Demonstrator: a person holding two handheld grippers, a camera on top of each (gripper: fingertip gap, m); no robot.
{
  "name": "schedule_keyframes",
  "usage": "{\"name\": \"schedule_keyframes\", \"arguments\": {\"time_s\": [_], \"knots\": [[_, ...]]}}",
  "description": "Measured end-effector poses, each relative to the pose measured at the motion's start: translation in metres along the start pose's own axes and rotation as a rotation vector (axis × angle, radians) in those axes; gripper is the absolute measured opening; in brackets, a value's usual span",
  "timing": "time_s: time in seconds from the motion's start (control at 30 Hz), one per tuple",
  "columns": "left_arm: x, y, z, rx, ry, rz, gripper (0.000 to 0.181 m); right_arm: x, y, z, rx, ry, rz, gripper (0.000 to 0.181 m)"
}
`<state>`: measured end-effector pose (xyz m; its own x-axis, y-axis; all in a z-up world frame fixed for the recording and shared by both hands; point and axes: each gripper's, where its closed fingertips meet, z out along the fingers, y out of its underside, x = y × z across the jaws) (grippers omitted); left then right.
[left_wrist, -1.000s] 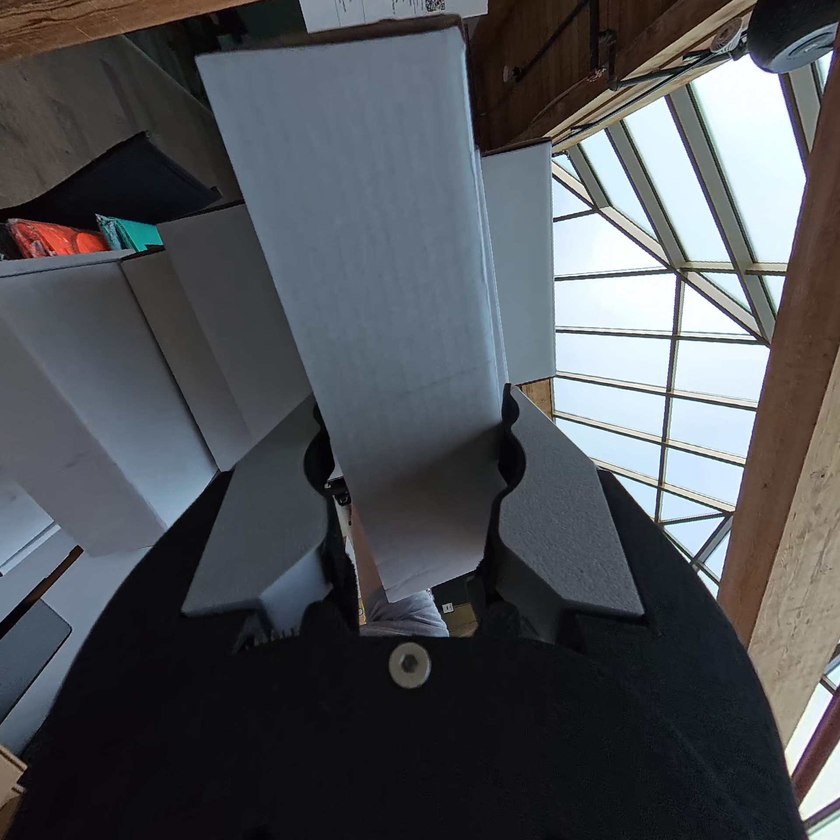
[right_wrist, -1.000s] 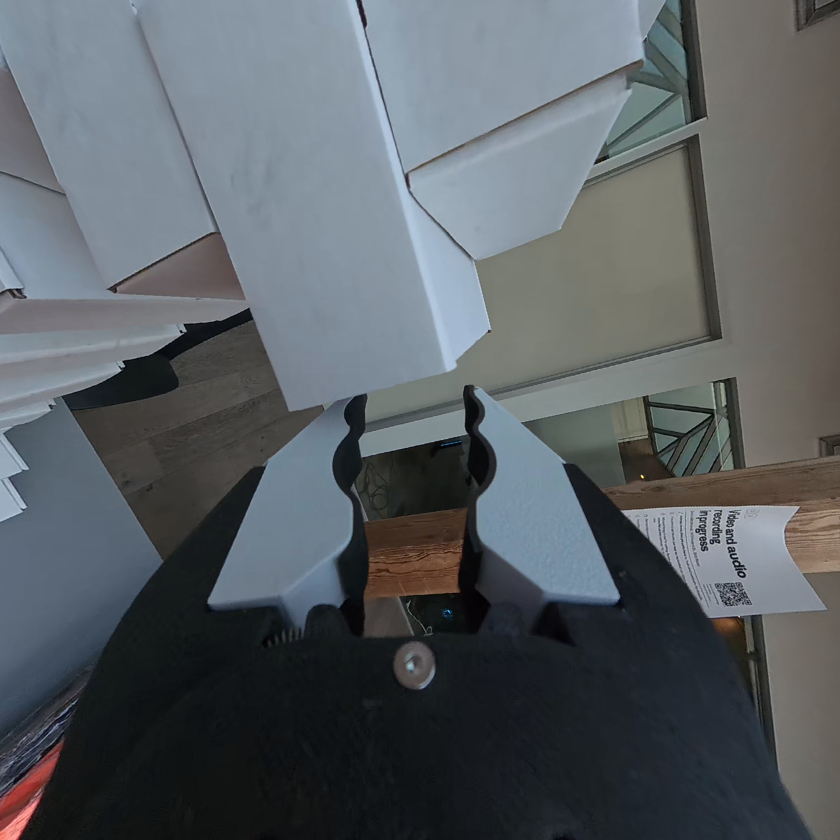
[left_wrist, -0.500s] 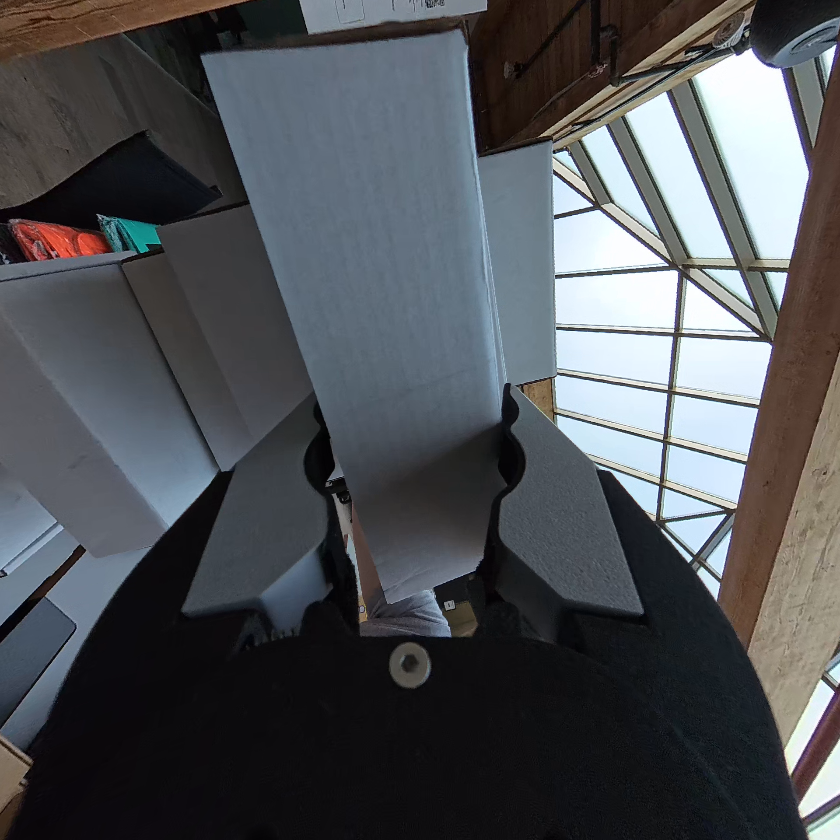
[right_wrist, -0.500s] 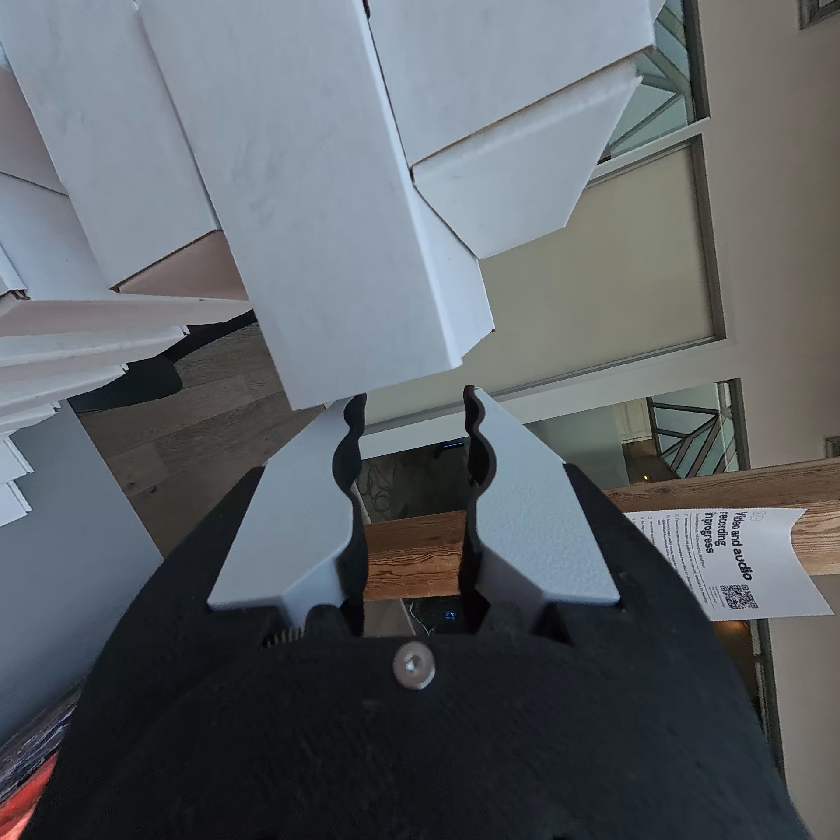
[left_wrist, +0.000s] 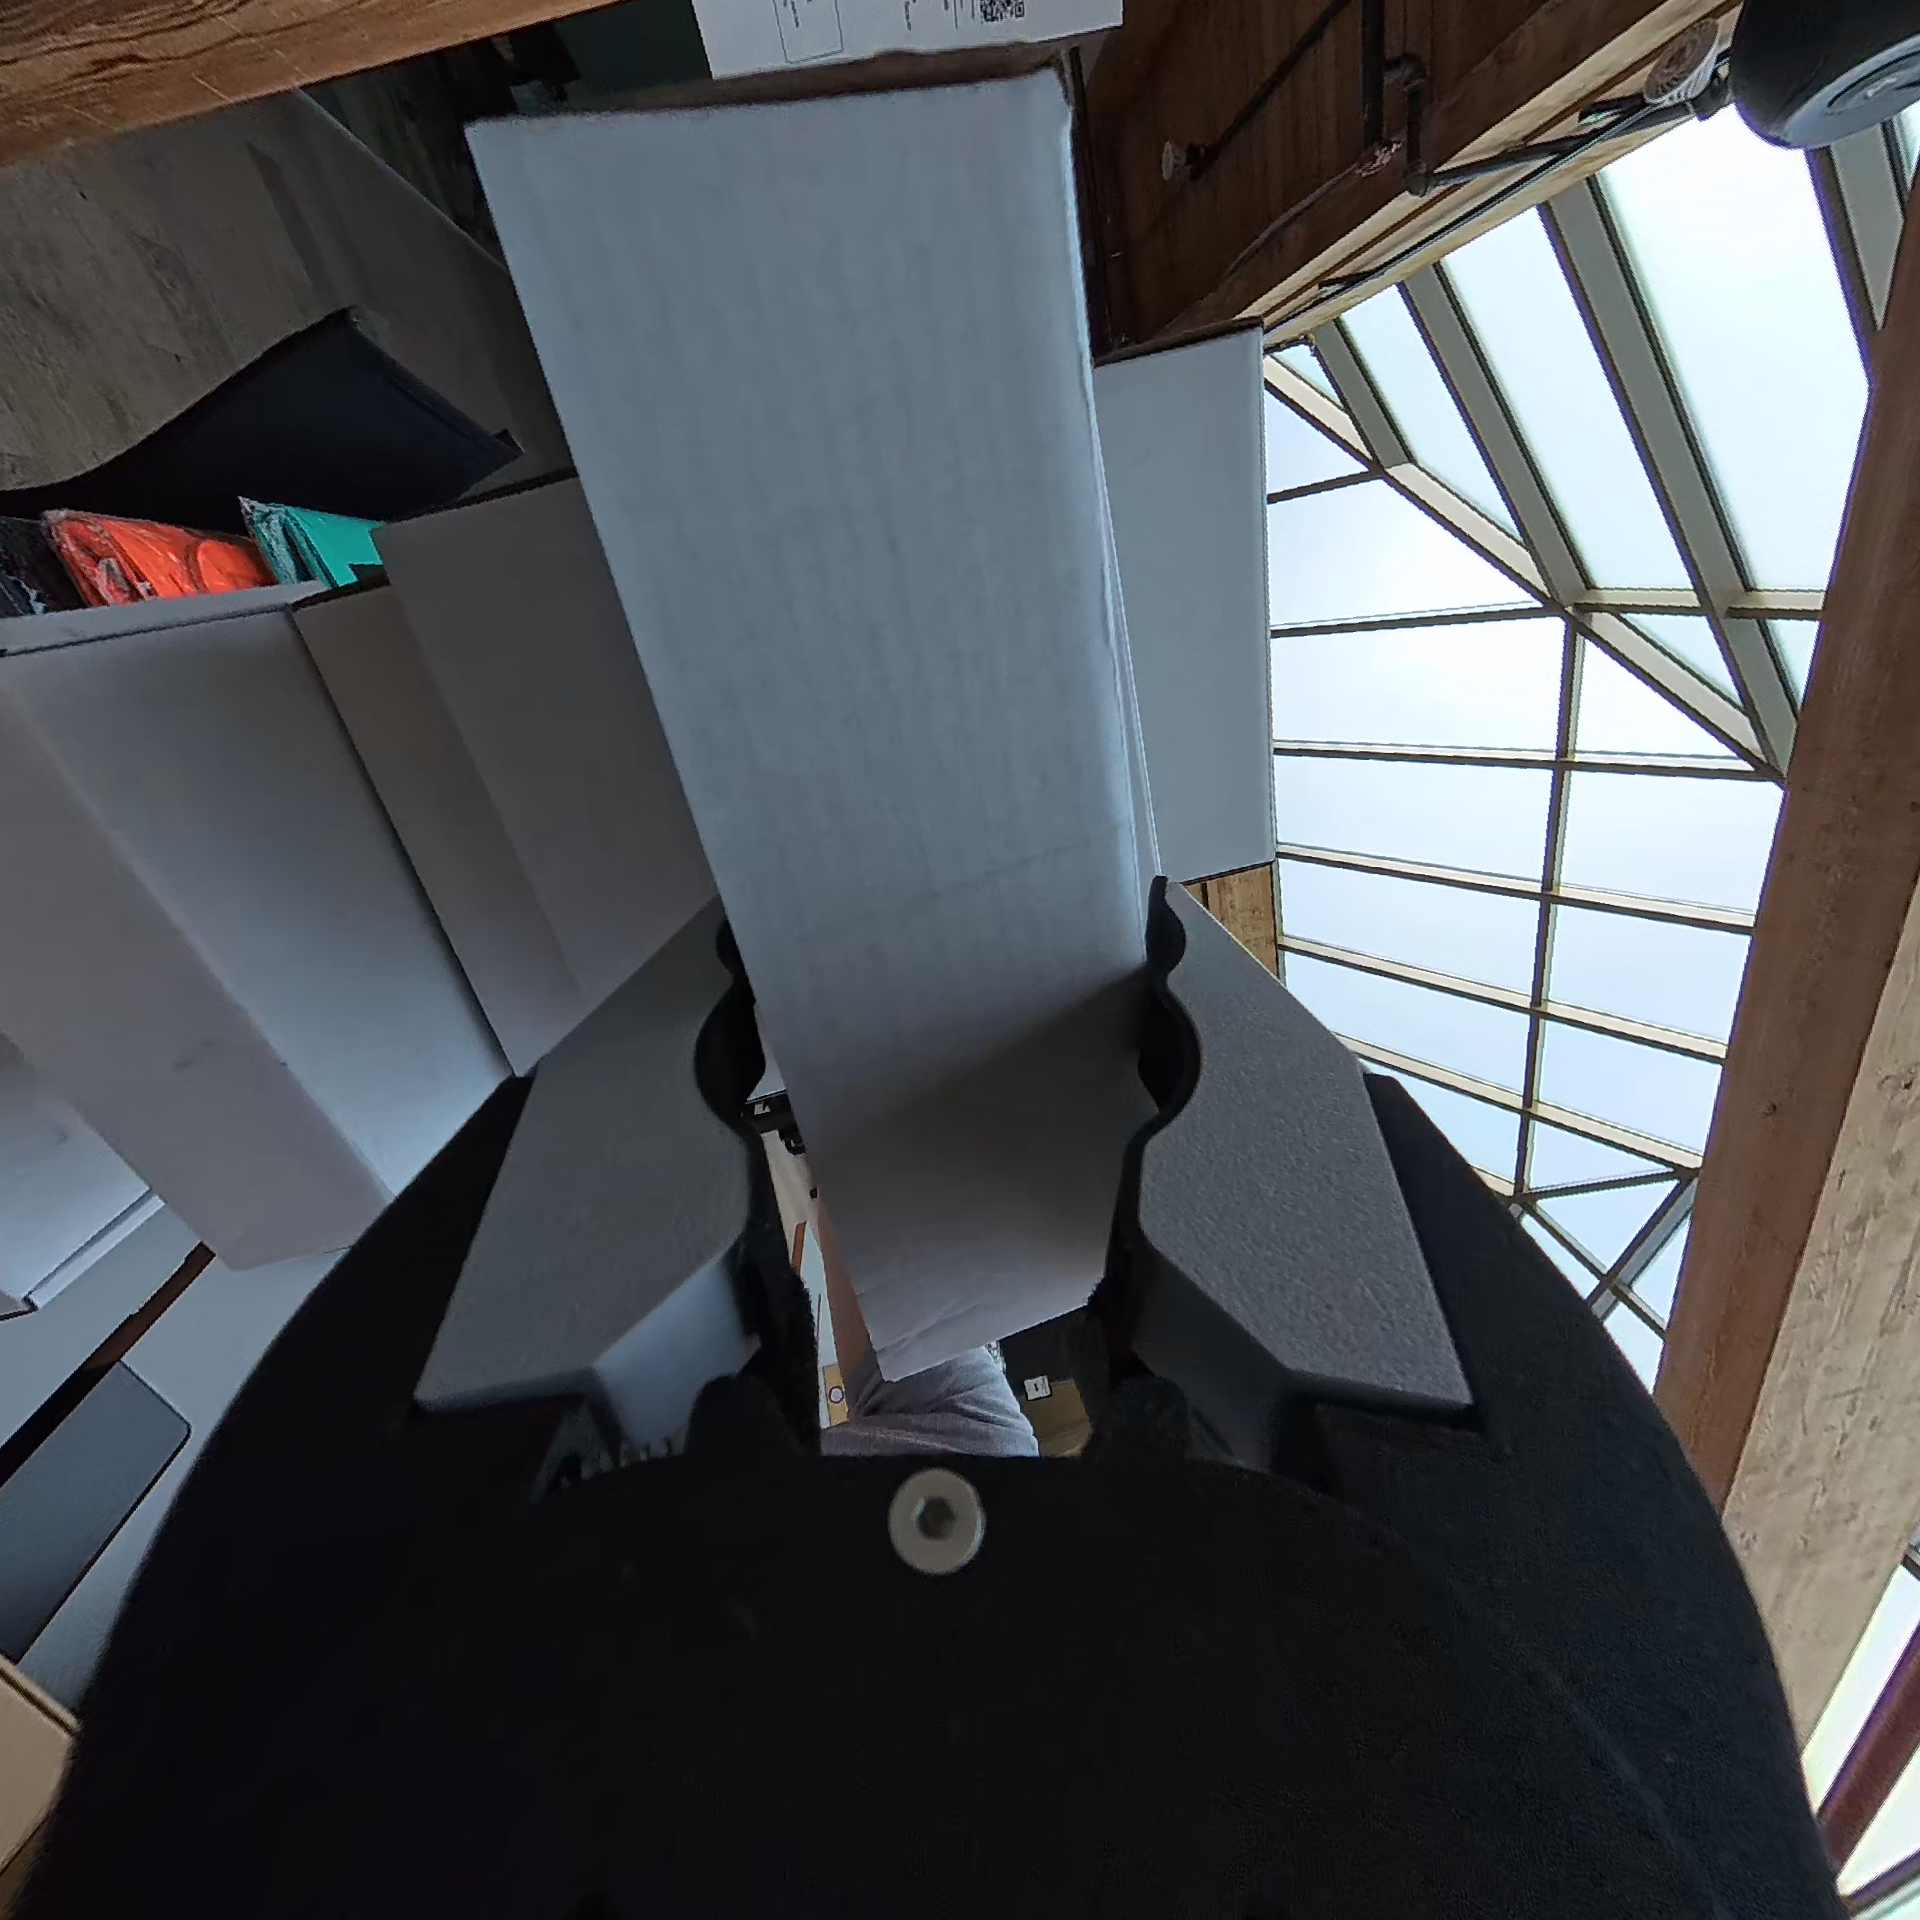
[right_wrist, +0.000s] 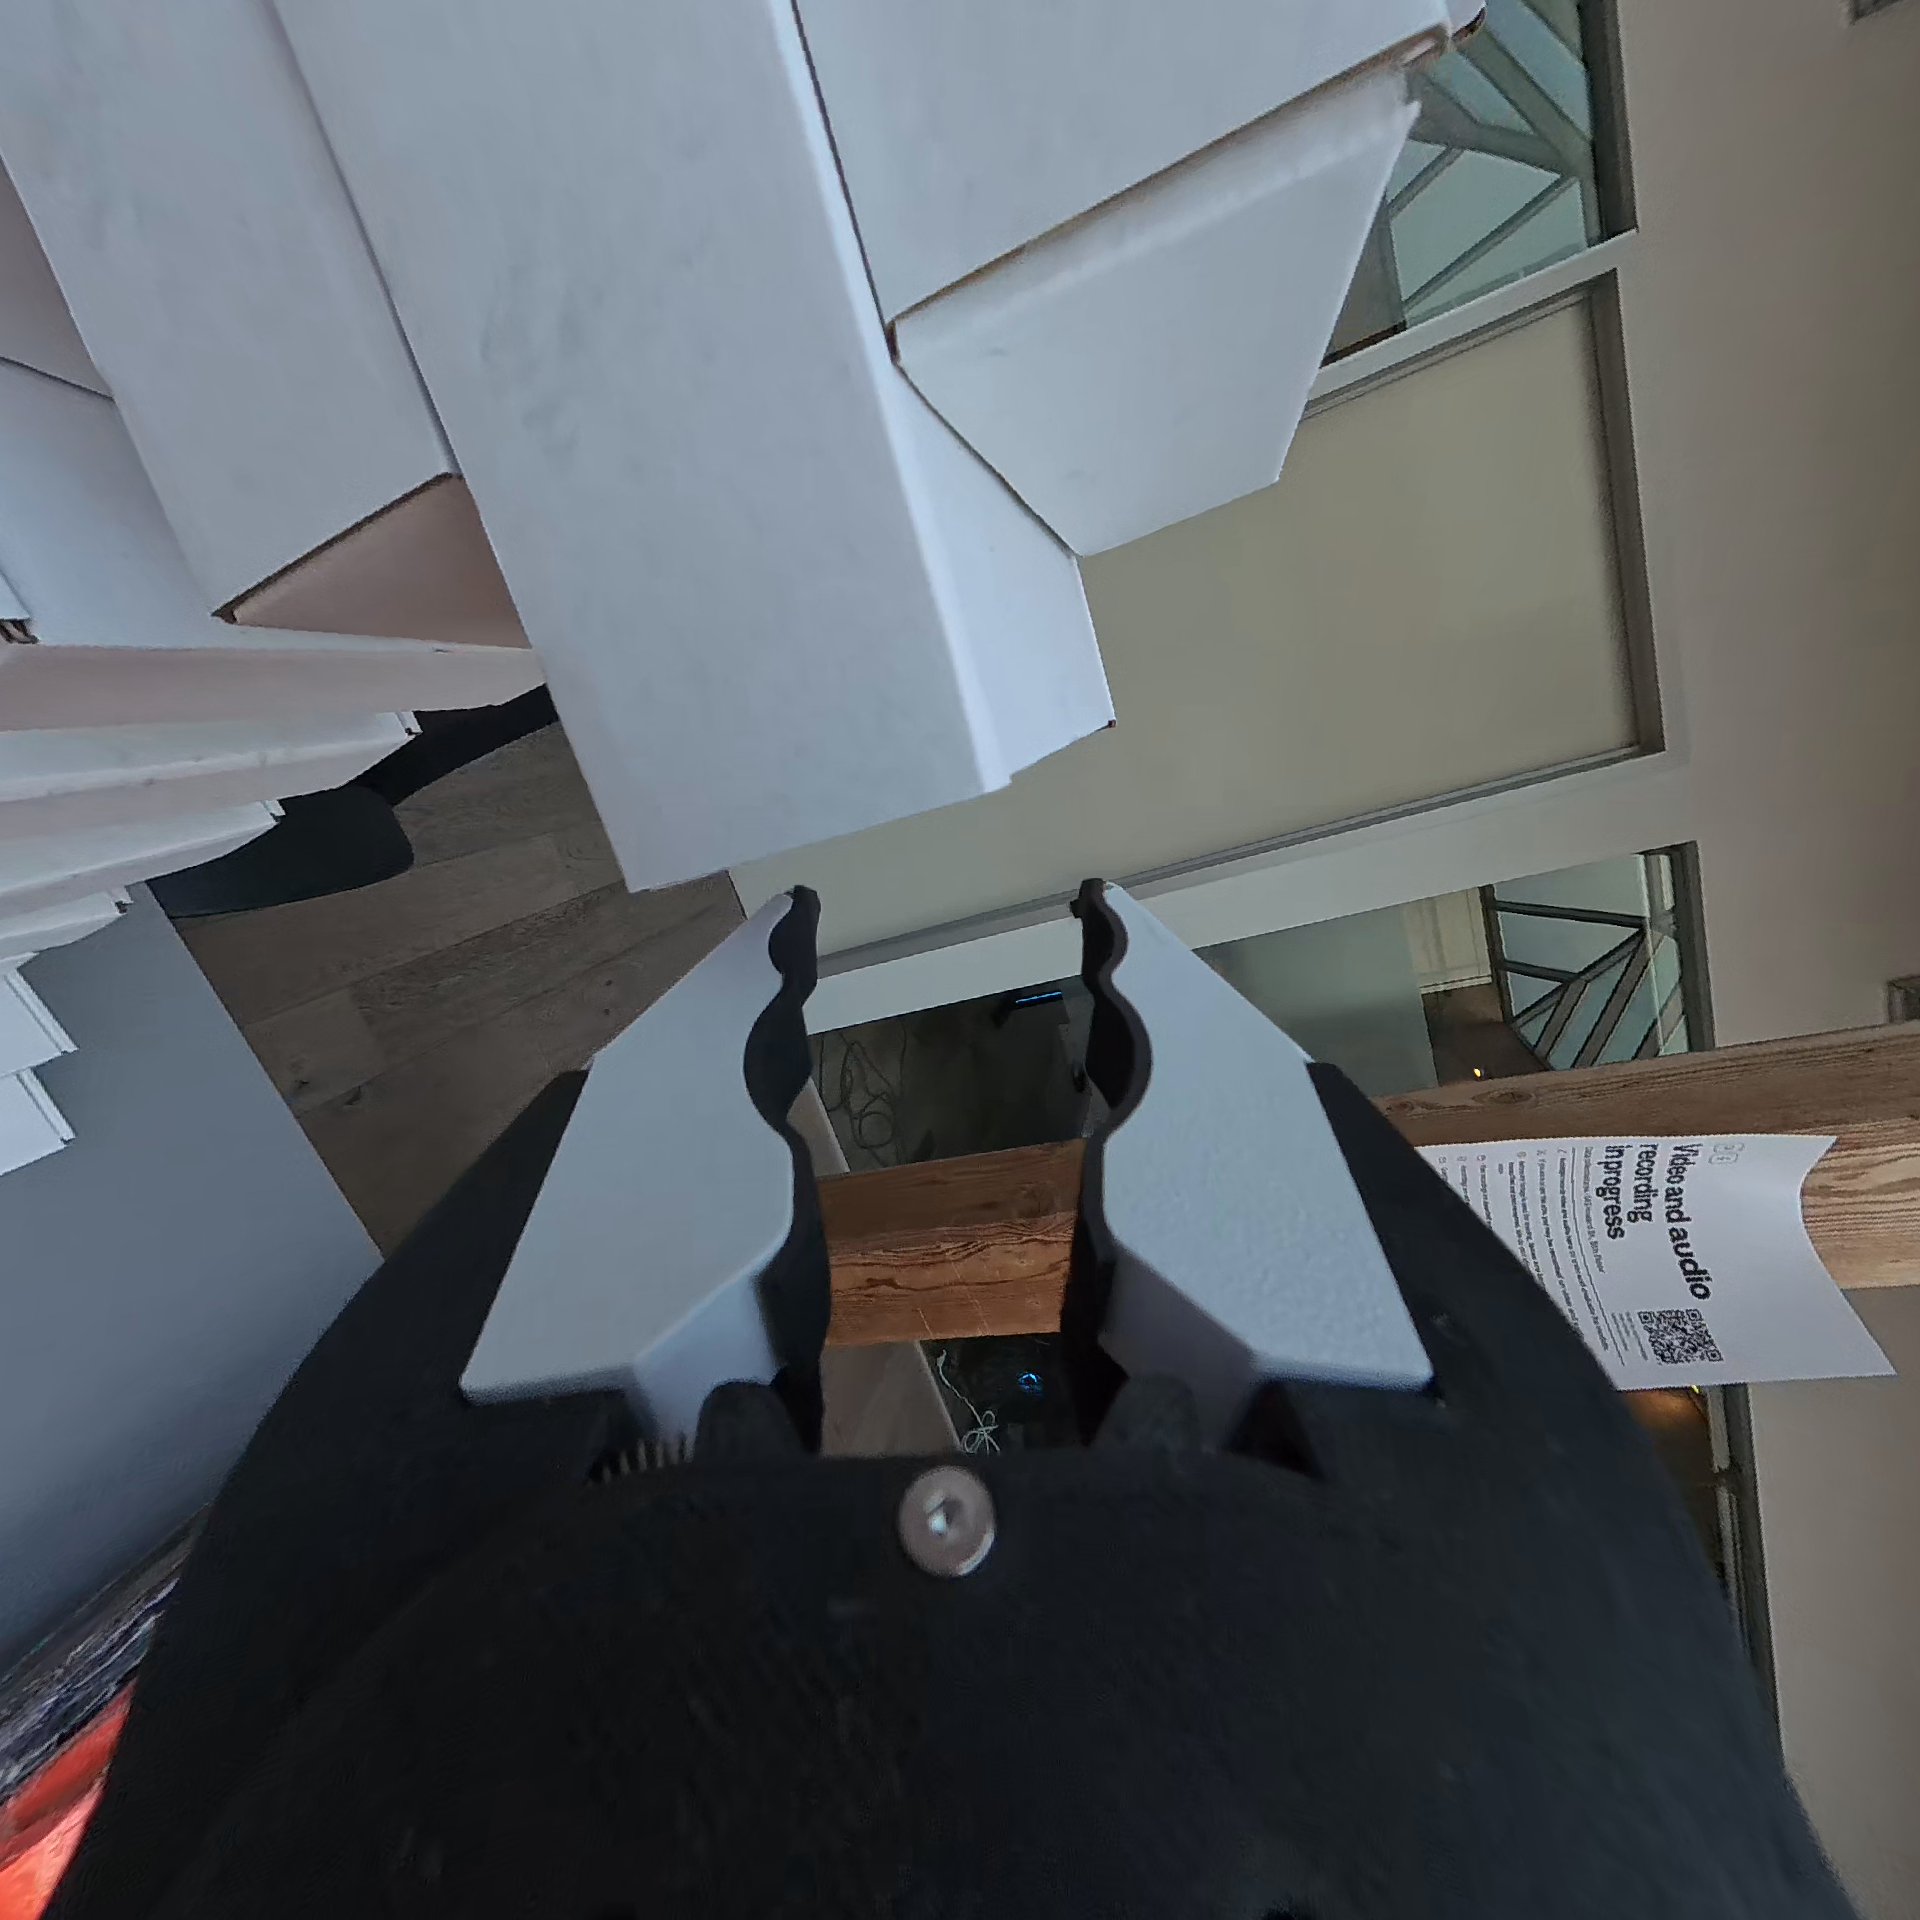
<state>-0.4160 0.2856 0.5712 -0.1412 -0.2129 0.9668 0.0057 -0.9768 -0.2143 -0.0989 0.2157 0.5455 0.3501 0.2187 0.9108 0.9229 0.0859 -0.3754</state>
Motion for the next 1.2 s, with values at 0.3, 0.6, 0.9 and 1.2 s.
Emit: {"name": "schedule_keyframes", "arguments": {"time_s": [0.3, 0.6, 0.9, 1.2], "knots": [[0.005, -0.005, -0.004, 0.020, 0.030, 0.001, 0.072, 0.022, 0.011, -0.011, -0.037, 0.057, 0.021, 0.055], [0.011, -0.007, -0.008, 0.038, 0.062, 0.013, 0.073, 0.045, 0.000, -0.027, -0.002, 0.102, 0.063, 0.055], [0.014, -0.007, -0.018, 0.081, 0.072, 0.026, 0.072, 0.085, -0.049, -0.062, 0.038, 0.351, -0.009, 0.056], [0.011, -0.005, -0.020, 0.102, 0.086, 0.024, 0.073, 0.024, -0.241, -0.091, 0.337, 0.173, -0.089, 0.067]]}}
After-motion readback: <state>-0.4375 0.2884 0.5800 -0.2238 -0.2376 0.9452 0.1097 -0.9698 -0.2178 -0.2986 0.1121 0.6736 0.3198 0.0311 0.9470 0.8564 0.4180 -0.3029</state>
